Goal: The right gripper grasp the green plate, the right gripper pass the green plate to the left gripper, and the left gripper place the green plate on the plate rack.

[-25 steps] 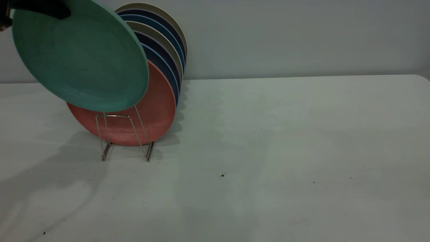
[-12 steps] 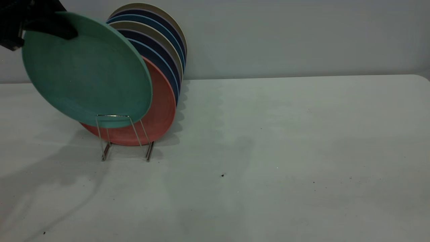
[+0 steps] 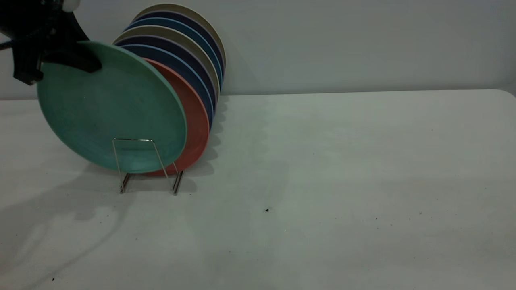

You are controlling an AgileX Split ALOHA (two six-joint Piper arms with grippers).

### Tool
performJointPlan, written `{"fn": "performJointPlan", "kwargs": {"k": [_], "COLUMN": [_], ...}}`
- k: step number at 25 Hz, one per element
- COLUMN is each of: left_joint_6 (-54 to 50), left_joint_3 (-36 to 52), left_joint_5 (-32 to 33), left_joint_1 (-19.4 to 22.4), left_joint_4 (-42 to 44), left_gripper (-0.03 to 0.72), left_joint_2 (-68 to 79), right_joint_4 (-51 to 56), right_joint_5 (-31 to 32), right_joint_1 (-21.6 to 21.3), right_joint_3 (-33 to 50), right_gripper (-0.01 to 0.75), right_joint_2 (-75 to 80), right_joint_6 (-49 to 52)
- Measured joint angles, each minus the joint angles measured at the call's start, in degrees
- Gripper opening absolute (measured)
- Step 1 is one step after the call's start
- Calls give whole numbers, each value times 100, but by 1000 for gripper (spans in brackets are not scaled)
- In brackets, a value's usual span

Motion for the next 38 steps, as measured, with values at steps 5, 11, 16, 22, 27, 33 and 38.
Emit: {"fn": "performJointPlan", "kwargs": {"k": [5, 11, 16, 22, 27, 33, 38], "left_joint_6": [0, 0, -285, -655, -1176, -1670, -2349], "left_joint_3": [0, 0, 0, 0, 0, 0, 0], "left_joint_5": [-25, -83, -84, -79, 57, 289, 726], "left_joint_1": [0, 0, 0, 0, 0, 0, 0], "left_joint_4": [-196, -215, -236, -247, -194, -194, -159], "left_gripper": [82, 154, 336, 452, 459, 460, 460], "left_joint_2": [85, 123, 123, 70, -261, -930, -1681], "right_joint_4": [0, 0, -18, -219, -372, -618, -728], "right_joint_5": [-15, -15, -23, -99, -176, -158, 299], "right_joint_1": [0, 0, 46, 183, 340, 353, 353], "right_joint_3": [0, 0, 0, 130, 225, 229, 229], "right_gripper": [438, 438, 438, 438, 438, 438, 438], "right_joint_2": [0, 0, 0, 0, -236, -860, -1380], "right_joint_6": [0, -6, -6, 0, 62, 405, 731]}}
